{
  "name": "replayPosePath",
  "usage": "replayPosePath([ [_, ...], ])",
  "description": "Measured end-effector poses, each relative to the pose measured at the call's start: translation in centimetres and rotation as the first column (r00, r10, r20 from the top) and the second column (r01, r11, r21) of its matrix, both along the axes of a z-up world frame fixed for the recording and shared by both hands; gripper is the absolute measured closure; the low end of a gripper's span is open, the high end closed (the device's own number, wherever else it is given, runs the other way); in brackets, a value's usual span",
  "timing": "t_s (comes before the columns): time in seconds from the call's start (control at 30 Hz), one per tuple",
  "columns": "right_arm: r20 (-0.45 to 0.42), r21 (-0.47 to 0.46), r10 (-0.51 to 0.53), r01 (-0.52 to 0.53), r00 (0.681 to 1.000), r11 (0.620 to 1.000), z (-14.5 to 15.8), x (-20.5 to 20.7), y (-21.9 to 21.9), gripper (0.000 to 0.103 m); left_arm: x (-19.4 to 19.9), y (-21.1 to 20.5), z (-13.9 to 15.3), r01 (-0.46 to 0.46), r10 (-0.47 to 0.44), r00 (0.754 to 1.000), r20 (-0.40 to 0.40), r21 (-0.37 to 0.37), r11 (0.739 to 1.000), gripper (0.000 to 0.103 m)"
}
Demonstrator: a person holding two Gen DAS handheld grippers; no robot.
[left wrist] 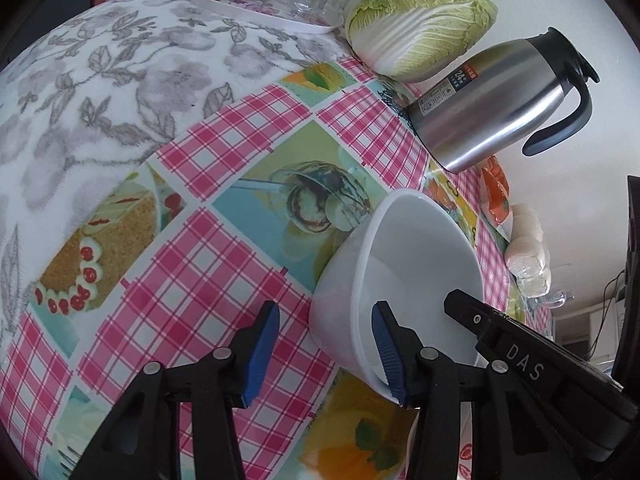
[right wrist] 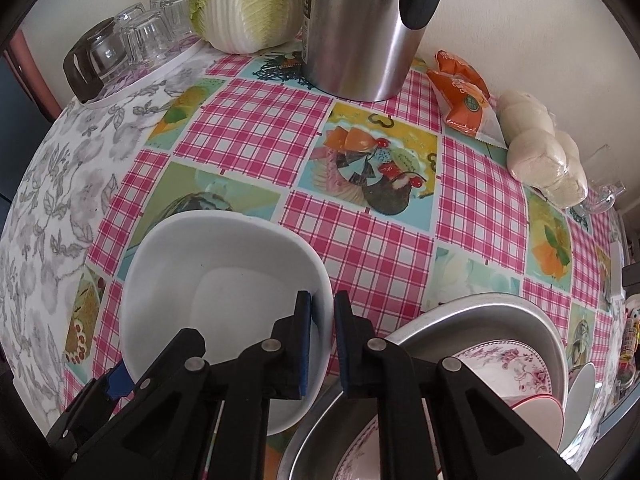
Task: Organize plates and bowls
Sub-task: 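Close both grippers on the white square bowl's rim, then lift the white square bowl with both grippers and carry it over the basin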
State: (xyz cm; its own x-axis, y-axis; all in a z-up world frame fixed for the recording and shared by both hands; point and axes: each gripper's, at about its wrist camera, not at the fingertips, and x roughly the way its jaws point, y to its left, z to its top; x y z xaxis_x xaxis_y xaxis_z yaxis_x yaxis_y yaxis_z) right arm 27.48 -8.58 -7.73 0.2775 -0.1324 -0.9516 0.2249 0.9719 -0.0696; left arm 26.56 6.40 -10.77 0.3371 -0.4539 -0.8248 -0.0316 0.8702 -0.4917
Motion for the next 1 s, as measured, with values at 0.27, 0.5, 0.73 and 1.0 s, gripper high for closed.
replayPosePath([
  [0.27,0.002,0.029,-0.016,0.016,1.0,0.999,-0.5,0.1,-0.4,0.091,0.1,0.1,-0.2,-0.014,0.014,1.0,-0.003,-0.033,0.999,0.06],
  [0.5,0.006,0.035,-0.021,0.02,1.0,0.999,-0.5,0.2,-0.5,0.091,0.0,0.0,-0.2,-0.036,0.036,0.999,-0.005,-0.055,0.998,0.066],
  [0.73,0.016,0.047,-0.03,0.029,0.999,0.998,-0.4,0.0,-0.5,0.091,-0.1,-0.1,0.1,-0.038,0.038,0.999,-0.005,-0.047,0.998,0.072],
  [1.0,0.041,0.032,0.001,-0.003,0.999,0.999,0.7,-0.1,0.3,0.093,-0.1,0.3,0.1,-0.043,0.042,0.999,-0.022,-0.04,0.998,0.075],
])
